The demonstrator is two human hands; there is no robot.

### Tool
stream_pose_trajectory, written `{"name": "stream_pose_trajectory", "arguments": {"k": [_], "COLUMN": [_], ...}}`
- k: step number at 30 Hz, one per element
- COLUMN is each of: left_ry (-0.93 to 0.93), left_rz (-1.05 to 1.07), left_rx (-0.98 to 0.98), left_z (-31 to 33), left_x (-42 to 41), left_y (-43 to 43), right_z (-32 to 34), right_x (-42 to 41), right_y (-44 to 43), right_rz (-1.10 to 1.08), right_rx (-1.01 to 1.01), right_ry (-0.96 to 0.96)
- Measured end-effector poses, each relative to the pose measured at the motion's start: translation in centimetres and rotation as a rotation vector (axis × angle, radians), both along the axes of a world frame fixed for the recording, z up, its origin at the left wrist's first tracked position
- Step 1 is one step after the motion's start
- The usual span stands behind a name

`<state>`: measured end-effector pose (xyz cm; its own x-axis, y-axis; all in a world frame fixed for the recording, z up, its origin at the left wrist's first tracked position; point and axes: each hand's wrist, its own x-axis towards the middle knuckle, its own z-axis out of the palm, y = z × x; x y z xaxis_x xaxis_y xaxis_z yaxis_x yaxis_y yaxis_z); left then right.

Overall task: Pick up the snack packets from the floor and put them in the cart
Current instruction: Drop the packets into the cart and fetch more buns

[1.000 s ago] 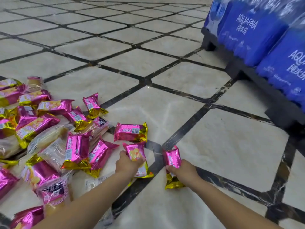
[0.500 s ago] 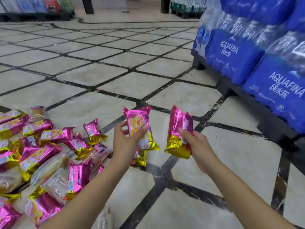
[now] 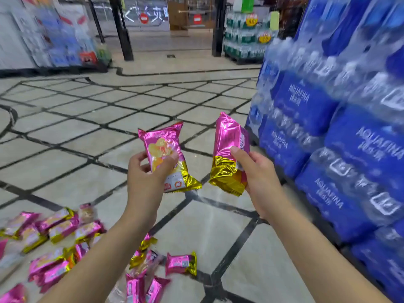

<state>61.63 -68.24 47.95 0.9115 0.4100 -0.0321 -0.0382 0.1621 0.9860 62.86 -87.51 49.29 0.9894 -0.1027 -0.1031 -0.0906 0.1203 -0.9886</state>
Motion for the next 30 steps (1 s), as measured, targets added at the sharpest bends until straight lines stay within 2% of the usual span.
{"name": "stream_pose_trajectory", "arguments": {"k": [9,13,16,22,26,30], "left_ry": [0.11,0.112,0.082,0.004,0.058,0.174], "left_rz": [-0.109,-0.128,-0.123,-0.116,-0.044,0.147], "left_rx": [0.027,0.037,0.034,0.055,0.005,-0.057], "left_z": [31.2,41.3,46.8,50.7,48.7,45.4], "left_x": [-8.4,-12.1,-13.9,-19.1,-24.1,-28.7], "left_y": [0.7,1.2,0.9,-3.1,-5.9,-6.7], "right_z": [29.9,39.0,43.5,46.5,45.5,43.7], "right_x": [-7.2,-10.8,-12.9,-17.3,-19.5,-21.0], "right_y": [-0.9,-0.8,-1.1,-3.2,-5.3,-6.8], "right_rz": [0.028,0.071,0.076,0.15,0.21,0.293], "right_rx": [0.006,0.059,0.094,0.352,0.371,0.355], "right_ry": [0.041,0.056,0.043,0.071,0.11,0.148]}}
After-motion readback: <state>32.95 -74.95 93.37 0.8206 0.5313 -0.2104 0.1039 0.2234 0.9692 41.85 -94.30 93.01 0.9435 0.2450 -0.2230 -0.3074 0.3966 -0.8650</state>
